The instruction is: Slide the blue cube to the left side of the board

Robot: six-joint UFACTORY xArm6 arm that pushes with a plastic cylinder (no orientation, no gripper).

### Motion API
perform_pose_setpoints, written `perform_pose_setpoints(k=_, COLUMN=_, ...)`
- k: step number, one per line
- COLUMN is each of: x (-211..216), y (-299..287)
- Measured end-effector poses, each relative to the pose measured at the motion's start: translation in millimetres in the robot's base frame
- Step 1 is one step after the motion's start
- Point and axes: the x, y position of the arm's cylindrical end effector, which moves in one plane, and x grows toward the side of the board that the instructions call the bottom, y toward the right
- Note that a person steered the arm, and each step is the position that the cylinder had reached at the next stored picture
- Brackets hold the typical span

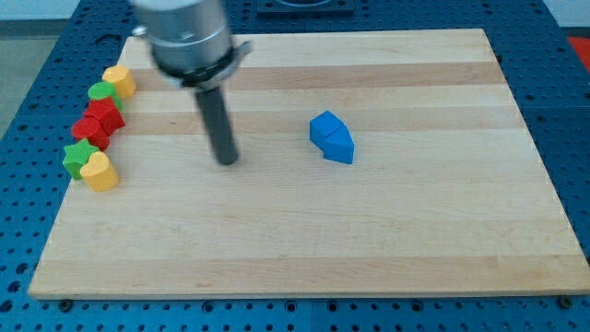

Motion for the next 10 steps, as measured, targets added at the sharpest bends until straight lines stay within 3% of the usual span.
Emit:
perform_pose_setpoints(k=2, x=-71, y=131)
perform_pose_setpoints(k=3, x=-74, y=189)
perform_pose_setpoints(k=4, x=-61, y=190)
perform_pose_setpoints(k=6, x=-19, y=116)
perform_pose_setpoints(k=10, x=7, y=38)
